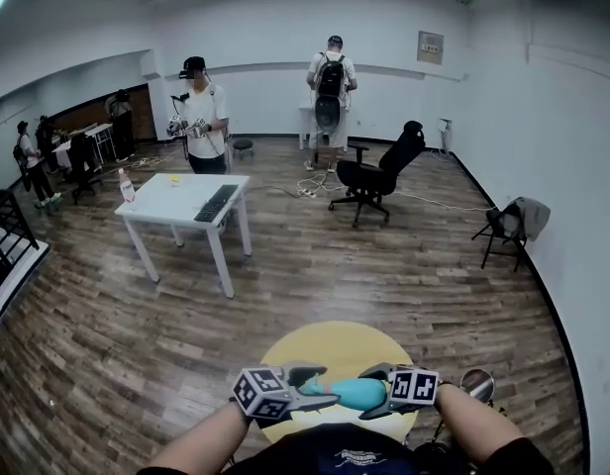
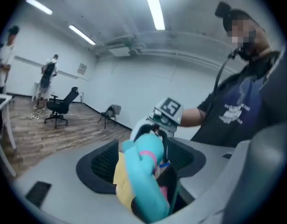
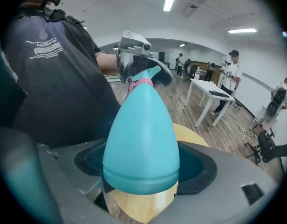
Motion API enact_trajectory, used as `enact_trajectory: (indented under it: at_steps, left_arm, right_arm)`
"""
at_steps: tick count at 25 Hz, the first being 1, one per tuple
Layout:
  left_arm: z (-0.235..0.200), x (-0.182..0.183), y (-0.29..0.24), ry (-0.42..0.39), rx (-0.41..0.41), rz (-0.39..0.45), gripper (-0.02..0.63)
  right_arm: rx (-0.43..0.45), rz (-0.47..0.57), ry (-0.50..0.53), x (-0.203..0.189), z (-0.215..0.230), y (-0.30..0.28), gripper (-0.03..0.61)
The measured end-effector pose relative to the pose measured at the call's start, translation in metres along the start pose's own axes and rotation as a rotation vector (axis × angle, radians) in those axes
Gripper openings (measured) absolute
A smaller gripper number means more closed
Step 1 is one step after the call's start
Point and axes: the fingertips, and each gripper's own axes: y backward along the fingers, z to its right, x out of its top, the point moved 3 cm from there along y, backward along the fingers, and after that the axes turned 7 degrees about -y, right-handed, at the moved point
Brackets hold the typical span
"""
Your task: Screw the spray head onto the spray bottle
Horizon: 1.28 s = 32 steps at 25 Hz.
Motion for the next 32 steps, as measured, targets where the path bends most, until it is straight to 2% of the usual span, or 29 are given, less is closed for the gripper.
enact_trajectory:
  at_steps: [2, 4, 6, 8, 10, 11, 13, 15, 19, 20, 22, 24, 26, 32]
  left_arm:
    - [0.016, -0.002, -0.021, -0.16, -0.045, -0.107, 0.262]
    - [0.041, -0.001, -0.022, -0.327, -0.144, -0.123, 0.202]
    - [0.06, -0.007, -0.02, -0.47, -0.212, -0.147, 0.199]
    - [0.066, -0.01, -0.02, -0.582, -0.224, -0.182, 0.196]
    - [0.067, -0.008, -0.022, -0.656, -0.222, -0.219, 0.193]
    - [0.067, -0.006, -0.024, -0.669, -0.223, -0.224, 0.193]
    - [0.062, 0.003, -0.023, -0.612, -0.224, -0.167, 0.19]
    - [0.049, 0.016, -0.012, -0.454, -0.212, -0.02, 0.171]
    - [0.013, 0.049, 0.031, -0.017, -0.184, 0.367, 0.09]
    - [0.008, 0.055, 0.04, 0.075, -0.184, 0.449, 0.086]
    - [0.001, 0.062, 0.051, 0.196, -0.185, 0.562, 0.078]
    - [-0.005, 0.062, 0.053, 0.27, -0.186, 0.62, 0.073]
    - [-0.008, 0.061, 0.051, 0.32, -0.183, 0.645, 0.071]
    - [-0.004, 0.065, 0.044, 0.331, -0.202, 0.567, 0.069]
  right_arm:
    - [0.007, -0.075, 0.066, -0.002, 0.0, -0.006, 0.436]
    - [0.096, -0.103, 0.087, -0.008, -0.017, -0.009, 0.436]
    - [0.161, -0.106, 0.084, -0.011, -0.033, -0.01, 0.436]
    - [0.173, -0.107, 0.085, -0.012, -0.035, -0.01, 0.436]
    - [0.18, -0.118, 0.087, -0.014, -0.034, -0.007, 0.436]
    - [0.183, -0.12, 0.086, -0.014, -0.032, -0.004, 0.436]
    - [0.175, -0.087, 0.078, -0.009, -0.028, 0.001, 0.436]
    - [0.14, 0.024, 0.044, 0.006, -0.018, 0.011, 0.437]
    - [0.098, 0.428, -0.142, 0.051, 0.006, 0.057, 0.448]
    - [0.093, 0.53, -0.204, 0.059, 0.012, 0.069, 0.448]
    - [0.092, 0.686, -0.31, 0.069, 0.021, 0.082, 0.446]
    - [0.103, 0.774, -0.385, 0.074, 0.024, 0.086, 0.448]
    - [0.111, 0.809, -0.444, 0.074, 0.028, 0.085, 0.455]
    - [0.16, 0.724, -0.516, 0.067, 0.023, 0.074, 0.465]
